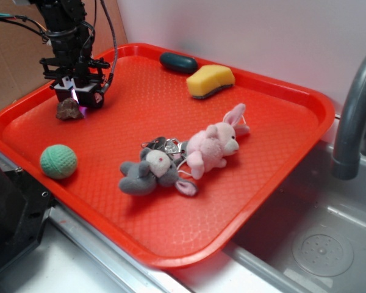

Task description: Grab the rock.

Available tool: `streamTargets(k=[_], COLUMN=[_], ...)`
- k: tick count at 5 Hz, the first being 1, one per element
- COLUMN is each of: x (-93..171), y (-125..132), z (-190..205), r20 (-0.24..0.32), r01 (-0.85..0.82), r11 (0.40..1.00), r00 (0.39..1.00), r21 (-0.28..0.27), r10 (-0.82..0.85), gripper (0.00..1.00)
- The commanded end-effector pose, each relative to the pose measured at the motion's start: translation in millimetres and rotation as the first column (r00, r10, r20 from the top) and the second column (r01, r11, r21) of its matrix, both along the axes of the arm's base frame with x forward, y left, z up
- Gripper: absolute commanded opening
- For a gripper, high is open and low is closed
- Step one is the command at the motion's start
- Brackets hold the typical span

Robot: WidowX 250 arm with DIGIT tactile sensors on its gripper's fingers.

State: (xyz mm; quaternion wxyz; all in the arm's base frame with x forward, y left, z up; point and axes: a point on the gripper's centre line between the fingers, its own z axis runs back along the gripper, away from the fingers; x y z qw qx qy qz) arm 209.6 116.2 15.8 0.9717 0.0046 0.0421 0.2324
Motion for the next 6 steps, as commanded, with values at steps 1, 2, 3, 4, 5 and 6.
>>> streamTargets(k=[1,2,3,4,5,6], x=[0.4,-35.5,-48.2,-55.0,-41.2,-32.0], y=[7.3,-12.5,-20.3,-22.7,-18.4,-13.7], z=[11.6,52.8,64.6,58.6,35.5,14.4], r20=[0.030,0.123,0.153,0.156,0.144,0.104], r01=[-0.005,-0.012,0.007,0.046,0.100,0.133], r11=[1.000,0.997,0.994,0.986,0.986,0.984], r00=[1.000,0.992,0.988,0.985,0.982,0.984], r21=[0.012,0.076,0.110,0.157,0.137,0.115], r10=[0.005,0.003,-0.024,-0.071,-0.119,-0.145], gripper=[1.00,1.00,1.00,1.00,1.00,1.00])
